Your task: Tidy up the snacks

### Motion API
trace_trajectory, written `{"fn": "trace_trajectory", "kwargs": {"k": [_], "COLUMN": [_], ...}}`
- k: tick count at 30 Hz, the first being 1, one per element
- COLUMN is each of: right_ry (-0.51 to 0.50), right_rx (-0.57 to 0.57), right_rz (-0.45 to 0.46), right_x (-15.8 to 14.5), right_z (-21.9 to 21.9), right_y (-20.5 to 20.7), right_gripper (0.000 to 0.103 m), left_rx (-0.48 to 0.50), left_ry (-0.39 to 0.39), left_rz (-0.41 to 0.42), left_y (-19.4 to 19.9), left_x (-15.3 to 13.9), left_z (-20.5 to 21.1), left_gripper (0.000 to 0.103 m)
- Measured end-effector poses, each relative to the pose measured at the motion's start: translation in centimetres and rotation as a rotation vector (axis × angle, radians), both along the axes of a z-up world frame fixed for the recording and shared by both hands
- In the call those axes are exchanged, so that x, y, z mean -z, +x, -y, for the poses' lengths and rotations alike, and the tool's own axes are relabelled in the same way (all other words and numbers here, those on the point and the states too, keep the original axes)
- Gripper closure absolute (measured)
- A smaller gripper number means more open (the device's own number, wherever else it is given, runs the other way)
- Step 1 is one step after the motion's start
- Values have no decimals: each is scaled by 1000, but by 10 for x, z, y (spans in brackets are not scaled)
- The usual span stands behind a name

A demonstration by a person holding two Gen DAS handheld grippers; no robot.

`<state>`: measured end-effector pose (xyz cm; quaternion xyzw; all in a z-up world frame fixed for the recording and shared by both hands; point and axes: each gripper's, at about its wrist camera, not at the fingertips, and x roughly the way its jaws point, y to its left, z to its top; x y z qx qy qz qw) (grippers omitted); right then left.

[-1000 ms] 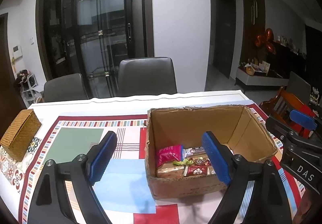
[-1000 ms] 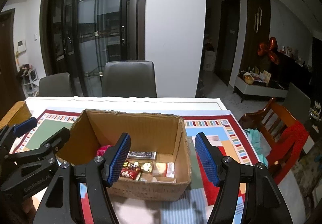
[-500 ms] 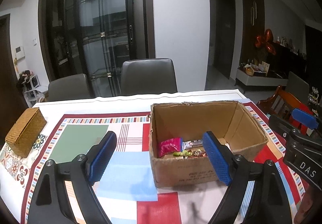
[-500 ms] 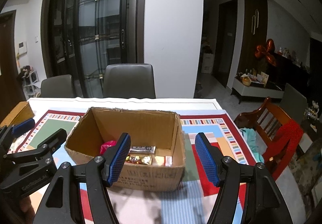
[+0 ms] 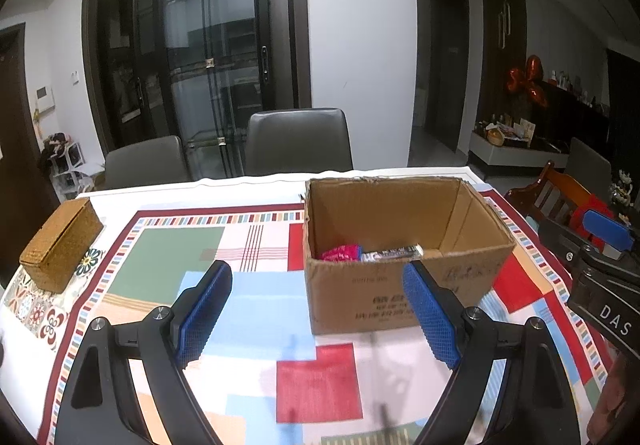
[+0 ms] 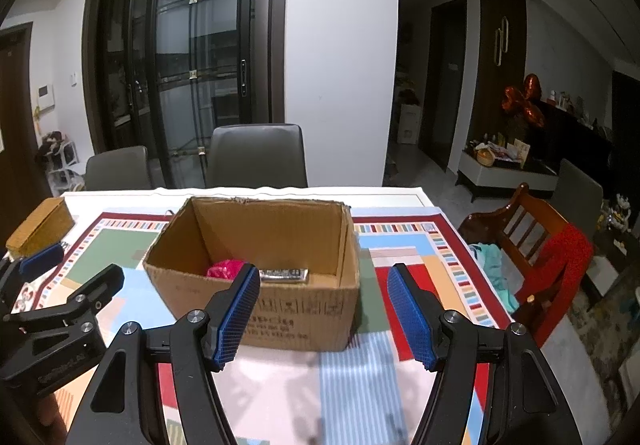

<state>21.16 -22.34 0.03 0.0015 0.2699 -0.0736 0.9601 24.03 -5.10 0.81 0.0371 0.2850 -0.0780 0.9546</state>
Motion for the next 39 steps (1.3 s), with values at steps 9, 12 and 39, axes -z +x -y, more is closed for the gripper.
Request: {"fn": "trace_trajectory", "kwargs": {"k": [9, 12, 39], "right_ry": [21, 28, 59], "right_rx": [1, 2, 22], "right_rz": [-21, -27, -105], "right_x": [8, 10, 31], "right_z": [2, 2, -5], "right_y": [-27, -37, -141], "right_gripper": [36, 36, 36], "left_rx": [8, -1, -48], "left_ry": [15, 18, 15], "left_rz": [4, 7, -61], "left_y": [-29, -40, -146], "left_x": [3, 4, 29], "left_z": [-1, -3, -28], "left_gripper": [15, 15, 15]}}
